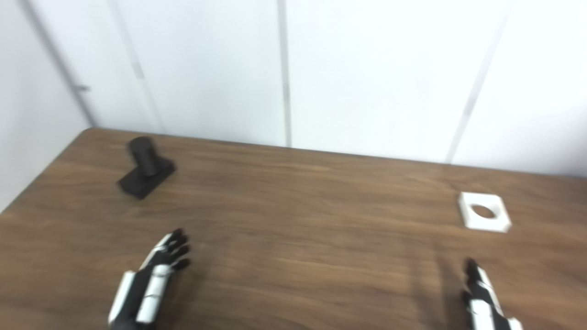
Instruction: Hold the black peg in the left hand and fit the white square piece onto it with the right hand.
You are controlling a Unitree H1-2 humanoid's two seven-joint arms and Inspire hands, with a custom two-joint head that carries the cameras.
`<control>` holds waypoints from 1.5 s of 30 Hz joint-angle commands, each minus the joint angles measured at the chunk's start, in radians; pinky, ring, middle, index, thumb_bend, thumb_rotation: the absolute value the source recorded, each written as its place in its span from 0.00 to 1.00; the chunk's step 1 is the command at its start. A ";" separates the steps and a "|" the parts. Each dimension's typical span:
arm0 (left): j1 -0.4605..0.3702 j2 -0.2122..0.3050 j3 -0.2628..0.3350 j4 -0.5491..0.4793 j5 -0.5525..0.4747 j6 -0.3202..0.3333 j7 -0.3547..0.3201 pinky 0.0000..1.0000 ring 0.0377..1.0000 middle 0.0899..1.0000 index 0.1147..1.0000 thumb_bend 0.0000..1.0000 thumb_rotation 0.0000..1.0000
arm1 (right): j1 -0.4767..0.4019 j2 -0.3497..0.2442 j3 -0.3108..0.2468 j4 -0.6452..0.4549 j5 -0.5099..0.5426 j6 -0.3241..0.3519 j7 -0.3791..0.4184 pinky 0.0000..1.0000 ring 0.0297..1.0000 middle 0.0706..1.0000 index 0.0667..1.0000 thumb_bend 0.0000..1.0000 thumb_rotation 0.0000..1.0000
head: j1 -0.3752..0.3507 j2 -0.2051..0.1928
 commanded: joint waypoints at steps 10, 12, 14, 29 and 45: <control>0.003 -0.073 -0.048 0.027 -0.002 -0.023 0.004 0.82 0.89 0.88 0.88 0.55 0.80 | -0.005 0.010 -0.031 0.052 0.016 -0.117 0.032 0.99 0.98 0.96 0.94 0.50 1.00 | 0.033 -0.025; 0.002 -0.073 -0.048 0.029 -0.003 -0.025 0.008 0.82 0.88 0.88 0.87 0.54 0.79 | -0.005 0.012 -0.032 0.050 0.015 -0.114 0.031 0.98 0.97 0.96 0.94 0.52 1.00 | 0.033 -0.024; 0.001 -0.073 -0.048 0.025 -0.004 -0.020 0.009 0.81 0.88 0.88 0.86 0.53 0.79 | -0.005 0.015 -0.033 0.044 0.021 -0.108 0.031 0.97 0.97 0.95 0.93 0.53 1.00 | 0.032 -0.016; 0.008 -0.082 -0.028 -0.029 0.016 0.015 0.052 0.78 0.85 0.85 0.85 0.59 0.69 | 0.007 0.013 -0.036 0.037 0.020 -0.104 0.032 0.94 0.95 0.94 0.92 0.62 1.00 | 0.041 -0.027; -0.208 0.098 0.149 -0.327 0.267 0.470 -0.001 0.84 0.91 0.92 0.91 0.57 0.58 | 0.015 0.024 -0.041 0.027 0.001 -0.101 0.031 0.95 0.94 0.93 0.91 0.57 1.00 | 0.053 -0.034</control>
